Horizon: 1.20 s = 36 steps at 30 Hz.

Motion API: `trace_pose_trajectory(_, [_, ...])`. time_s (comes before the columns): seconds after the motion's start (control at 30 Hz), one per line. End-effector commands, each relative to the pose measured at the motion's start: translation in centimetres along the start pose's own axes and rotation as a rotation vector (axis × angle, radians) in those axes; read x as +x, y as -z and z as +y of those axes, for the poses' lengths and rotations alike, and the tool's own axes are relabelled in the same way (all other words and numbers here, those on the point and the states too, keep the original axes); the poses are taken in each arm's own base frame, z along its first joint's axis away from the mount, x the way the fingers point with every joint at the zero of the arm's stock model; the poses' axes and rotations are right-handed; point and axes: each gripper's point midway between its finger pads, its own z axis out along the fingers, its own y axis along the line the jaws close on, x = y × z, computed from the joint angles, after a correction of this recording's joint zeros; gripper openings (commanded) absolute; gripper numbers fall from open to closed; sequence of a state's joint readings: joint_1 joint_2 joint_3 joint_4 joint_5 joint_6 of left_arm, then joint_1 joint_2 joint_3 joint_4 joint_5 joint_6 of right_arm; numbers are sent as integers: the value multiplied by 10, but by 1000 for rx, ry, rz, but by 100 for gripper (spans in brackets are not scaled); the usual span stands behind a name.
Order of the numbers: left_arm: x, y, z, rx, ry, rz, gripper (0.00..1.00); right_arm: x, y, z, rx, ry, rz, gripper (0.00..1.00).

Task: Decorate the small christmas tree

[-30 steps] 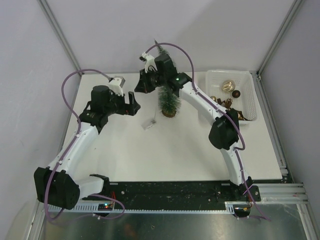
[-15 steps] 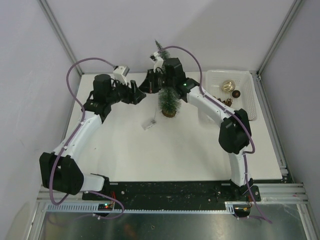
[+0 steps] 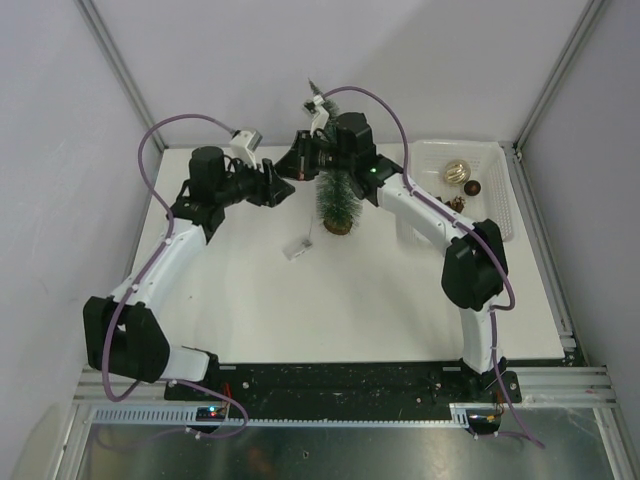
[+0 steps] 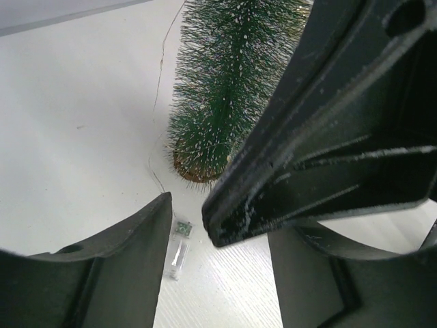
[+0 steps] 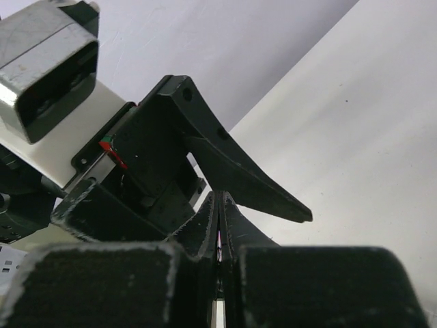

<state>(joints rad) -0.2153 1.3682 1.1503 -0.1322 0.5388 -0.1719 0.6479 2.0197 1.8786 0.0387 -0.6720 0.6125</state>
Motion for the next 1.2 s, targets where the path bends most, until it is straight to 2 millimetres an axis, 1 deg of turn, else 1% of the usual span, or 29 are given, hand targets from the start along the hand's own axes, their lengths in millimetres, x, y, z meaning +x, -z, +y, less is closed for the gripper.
trace_pose_trajectory(0.0, [-31, -2, -9, 46, -19, -73, 58, -16, 9, 36, -72, 45, -38, 0])
trace_pose_trajectory(0.13, [-34, -4, -9, 60, -11, -79, 47, -12, 9, 37, -76, 39, -35, 0])
trace_pose_trajectory(0.23, [-35, -4, -7, 59, -3, -86, 43, -10, 9, 36, -77, 33, -31, 0])
trace_pose_trajectory(0.3, [-37, -3, -6, 60, -1, -91, 37, -9, 9, 35, -76, 29, -30, 0])
trace_pose_trajectory(0.37, [-40, -1, -3, 57, -5, -101, 24, -9, 11, 34, -78, 24, -34, 0])
trace_pose_trajectory(0.4, [-41, -1, -2, 52, -5, -104, 14, -9, 11, 33, -80, 21, -35, 0])
trace_pose_trajectory(0.43, [-41, 0, 1, 45, -3, -107, 7, -9, 12, 33, -82, 17, -38, 0])
trace_pose_trajectory(0.5, [-42, 2, 6, 29, 4, -112, 2, -10, 13, 34, -87, 14, -41, 1])
trace_pose_trajectory(0.57, [-40, 4, 12, 9, 13, -115, 1, -11, 15, 36, -91, 16, -45, 4])
trace_pose_trajectory(0.7, [-37, 7, 21, -19, 36, -119, 0, -14, 20, 37, -87, 24, -53, 6])
trace_pose_trajectory(0.77, [-35, 10, 20, -8, 41, -117, 0, -16, 22, 37, -85, 21, -58, 6])
trace_pose_trajectory(0.83, [-30, 12, 14, 19, 42, -109, 1, -17, 23, 39, -89, 20, -60, 6])
trace_pose_trajectory(0.87, [-26, 14, 11, 39, 42, -101, 3, -17, 23, 39, -89, 21, -60, 6])
trace_pose_trajectory(0.93, [-17, 17, 5, 68, 28, -87, 13, -16, 23, 38, -84, 24, -56, 6])
trace_pose_trajectory(1.03, [-6, 28, -3, 94, -32, -60, 32, -16, 25, 35, -69, 29, -52, 6])
trace_pose_trajectory(1.07, [-5, 33, -6, 98, -70, -56, 36, -17, 26, 34, -65, 31, -53, 6])
trace_pose_trajectory(1.17, [10, 43, -7, 103, -160, -5, 45, -23, 27, 34, -56, 52, -63, 7])
